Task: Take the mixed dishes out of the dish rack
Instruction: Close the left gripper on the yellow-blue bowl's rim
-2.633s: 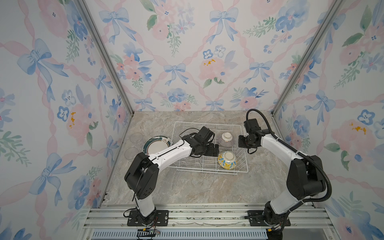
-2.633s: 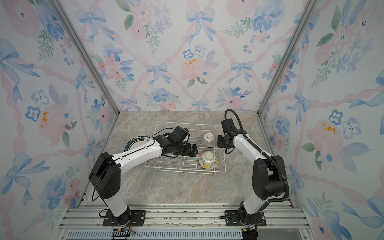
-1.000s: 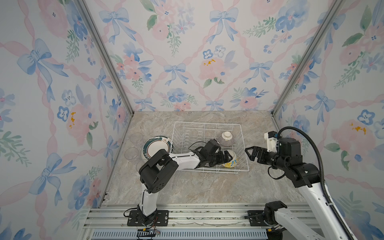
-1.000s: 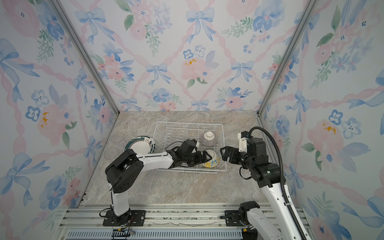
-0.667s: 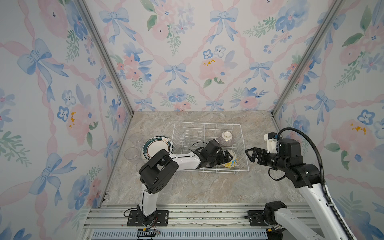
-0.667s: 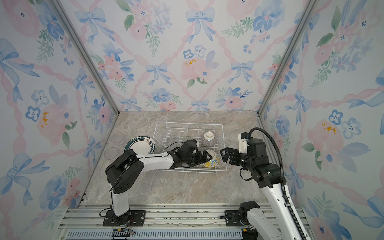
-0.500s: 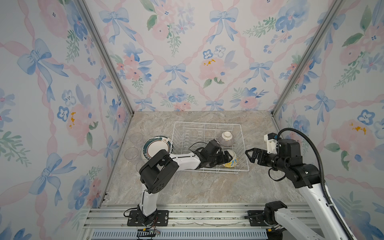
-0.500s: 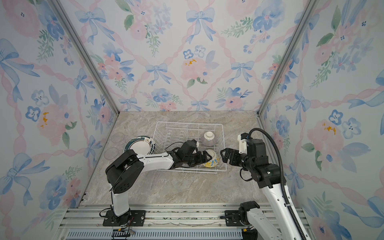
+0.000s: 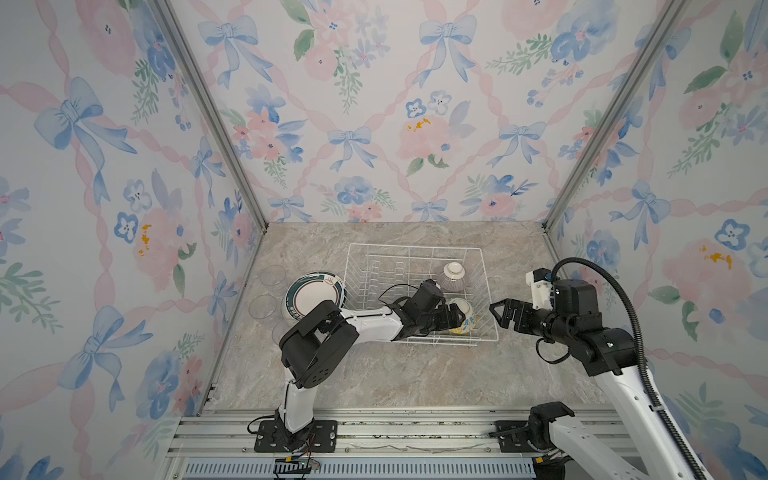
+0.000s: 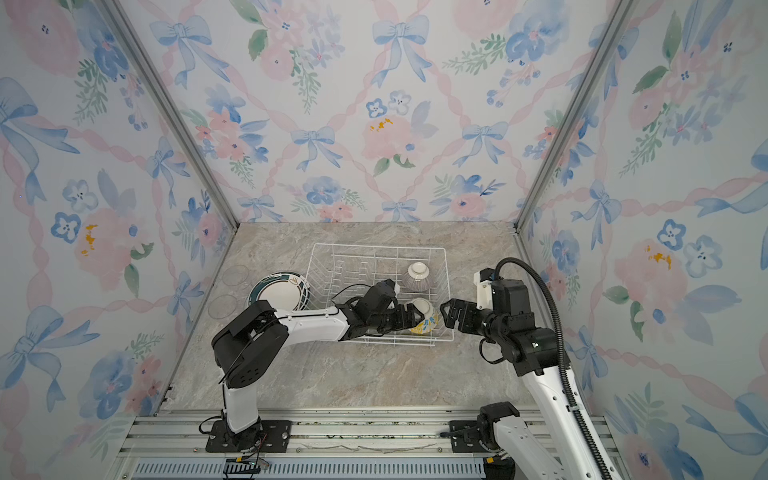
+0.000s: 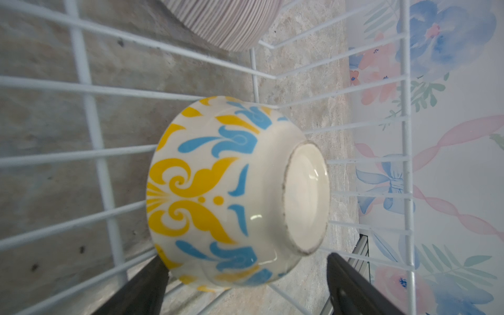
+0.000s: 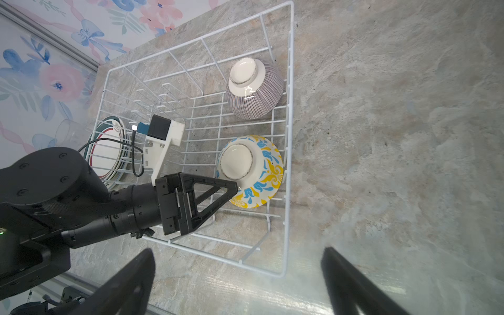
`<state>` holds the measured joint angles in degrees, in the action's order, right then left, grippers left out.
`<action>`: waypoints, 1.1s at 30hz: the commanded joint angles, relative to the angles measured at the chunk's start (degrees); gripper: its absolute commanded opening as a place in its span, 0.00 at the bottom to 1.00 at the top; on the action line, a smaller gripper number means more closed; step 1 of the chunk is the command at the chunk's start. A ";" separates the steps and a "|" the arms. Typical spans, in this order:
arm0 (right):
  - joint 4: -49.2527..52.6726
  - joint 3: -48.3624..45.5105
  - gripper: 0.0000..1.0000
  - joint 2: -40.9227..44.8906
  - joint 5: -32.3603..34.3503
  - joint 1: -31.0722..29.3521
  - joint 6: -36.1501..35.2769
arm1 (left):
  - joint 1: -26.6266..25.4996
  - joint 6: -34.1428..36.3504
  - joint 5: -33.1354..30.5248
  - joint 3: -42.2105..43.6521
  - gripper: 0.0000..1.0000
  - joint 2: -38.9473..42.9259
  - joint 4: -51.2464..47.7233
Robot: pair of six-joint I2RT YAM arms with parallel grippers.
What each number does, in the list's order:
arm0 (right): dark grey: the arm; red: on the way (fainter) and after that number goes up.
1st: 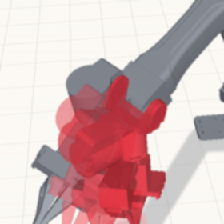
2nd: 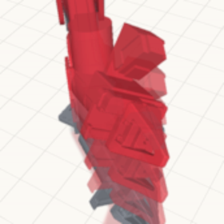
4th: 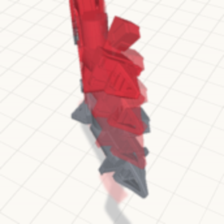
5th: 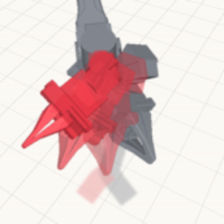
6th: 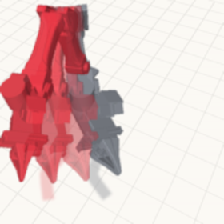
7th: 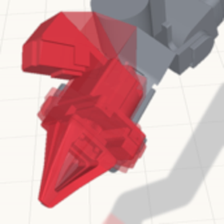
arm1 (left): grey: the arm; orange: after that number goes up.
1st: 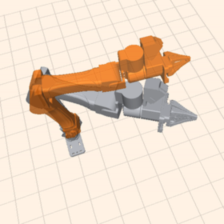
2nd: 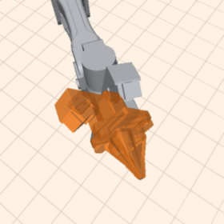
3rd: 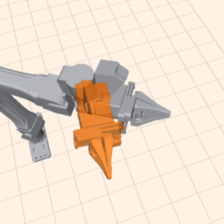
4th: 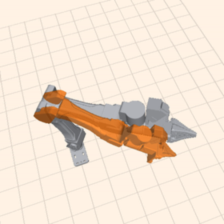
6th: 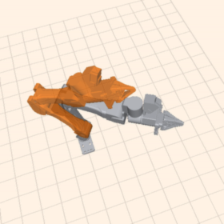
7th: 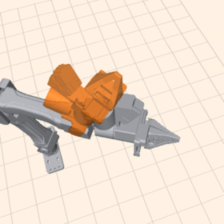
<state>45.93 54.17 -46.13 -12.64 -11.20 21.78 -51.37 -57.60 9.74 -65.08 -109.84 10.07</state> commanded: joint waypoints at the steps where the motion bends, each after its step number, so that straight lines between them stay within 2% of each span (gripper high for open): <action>1: 0.58 -0.38 0.97 -0.38 0.31 0.65 -1.04 | 0.23 4.99 -6.28 -2.58 0.93 2.58 -1.50; 4: 0.30 -0.38 0.97 -0.95 0.21 0.70 -0.95 | 0.67 6.90 -7.30 -4.34 0.95 2.38 -3.83; 11: 0.62 0.18 0.97 -1.73 0.14 0.74 -1.26 | 2.40 6.56 -5.01 -5.88 0.95 0.15 -3.90; 19: 1.88 1.01 0.97 -1.81 1.26 0.98 -2.00 | 3.04 6.72 -6.79 -5.16 0.98 1.29 -7.16; 33: 1.61 0.14 0.97 -0.64 1.06 1.31 -1.39 | 3.21 2.77 1.86 -5.93 0.98 -2.84 -2.87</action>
<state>46.15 54.19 -47.70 -11.99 -10.52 20.78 -48.56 -53.76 9.32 -70.00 -110.91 5.69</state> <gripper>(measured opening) 0.967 0.979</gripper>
